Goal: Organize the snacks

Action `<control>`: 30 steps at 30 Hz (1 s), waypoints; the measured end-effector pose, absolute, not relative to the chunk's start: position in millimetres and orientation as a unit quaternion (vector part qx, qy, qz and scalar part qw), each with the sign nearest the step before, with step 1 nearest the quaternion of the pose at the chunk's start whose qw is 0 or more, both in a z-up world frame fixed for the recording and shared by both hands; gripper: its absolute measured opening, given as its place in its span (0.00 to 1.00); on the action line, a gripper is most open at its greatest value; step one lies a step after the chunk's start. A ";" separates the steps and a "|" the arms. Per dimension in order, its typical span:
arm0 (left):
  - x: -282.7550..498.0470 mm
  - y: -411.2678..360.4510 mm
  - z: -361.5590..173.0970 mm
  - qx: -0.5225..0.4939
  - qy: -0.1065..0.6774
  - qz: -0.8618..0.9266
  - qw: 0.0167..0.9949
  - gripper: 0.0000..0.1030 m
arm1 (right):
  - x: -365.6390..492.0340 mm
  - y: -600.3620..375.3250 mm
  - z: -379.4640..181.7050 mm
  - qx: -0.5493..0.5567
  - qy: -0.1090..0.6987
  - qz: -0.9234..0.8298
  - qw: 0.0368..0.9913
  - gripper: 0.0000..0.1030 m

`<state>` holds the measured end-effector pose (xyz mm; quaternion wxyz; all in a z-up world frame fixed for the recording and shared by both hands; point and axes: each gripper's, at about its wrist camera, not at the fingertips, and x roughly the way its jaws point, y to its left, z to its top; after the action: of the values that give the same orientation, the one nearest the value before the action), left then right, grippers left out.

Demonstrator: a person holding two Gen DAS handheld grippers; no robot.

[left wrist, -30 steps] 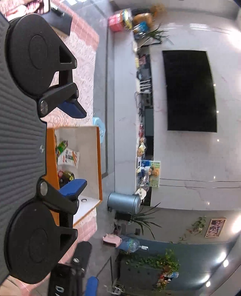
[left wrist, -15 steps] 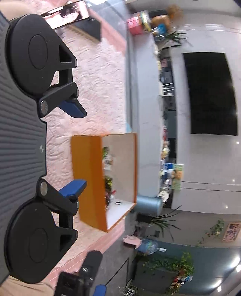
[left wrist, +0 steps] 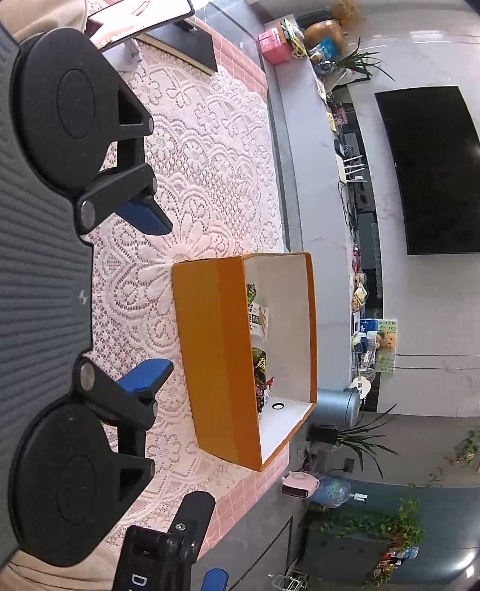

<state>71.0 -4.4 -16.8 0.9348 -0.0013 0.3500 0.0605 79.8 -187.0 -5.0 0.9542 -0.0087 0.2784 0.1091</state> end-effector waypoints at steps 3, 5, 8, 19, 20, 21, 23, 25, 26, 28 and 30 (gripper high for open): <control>71.4 -5.3 -17.4 -0.002 0.351 0.059 0.934 0.87 | 81.4 -186.8 -6.7 -0.012 0.275 0.110 0.955 0.97; 70.6 -5.9 -17.5 -0.001 0.352 0.059 0.934 0.87 | 81.4 -185.9 -6.6 -0.011 0.274 0.111 0.955 0.96; 70.0 -6.9 -16.9 0.001 0.352 0.059 0.934 0.87 | 80.7 -187.4 -6.1 -0.010 0.272 0.113 0.956 0.96; 68.1 -6.8 -9.8 0.005 0.347 0.059 0.936 0.87 | 75.7 -191.5 0.3 -0.003 0.261 0.113 0.959 0.96; 68.0 -6.7 -9.8 0.005 0.347 0.059 0.936 0.87 | 75.6 -191.3 0.3 -0.003 0.261 0.113 0.959 0.96; 67.9 -6.7 -9.8 0.005 0.346 0.059 0.936 0.87 | 75.6 -191.4 0.3 -0.002 0.261 0.113 0.959 0.96; 67.6 -6.7 -9.8 0.005 0.346 0.059 0.936 0.87 | 75.8 -191.3 0.1 -0.002 0.261 0.113 0.959 0.96; 67.5 -6.7 -9.9 0.005 0.347 0.059 0.936 0.87 | 76.1 -190.8 0.0 -0.002 0.261 0.114 0.959 0.96; 67.6 -6.9 -10.0 0.005 0.347 0.059 0.936 0.87 | 76.0 -190.6 -0.1 -0.002 0.261 0.114 0.959 0.96; 67.5 -6.9 -9.8 0.005 0.347 0.058 0.936 0.87 | 75.2 -190.2 -0.8 -0.003 0.262 0.115 0.958 0.96; 67.7 -6.4 -9.4 0.005 0.348 0.058 0.936 0.87 | 75.4 -189.7 -1.3 -0.003 0.263 0.116 0.958 0.96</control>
<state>67.7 -6.4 -9.4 0.9355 0.0052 0.3484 0.0581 75.4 -189.7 -1.3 0.9579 -0.0034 0.2625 0.1160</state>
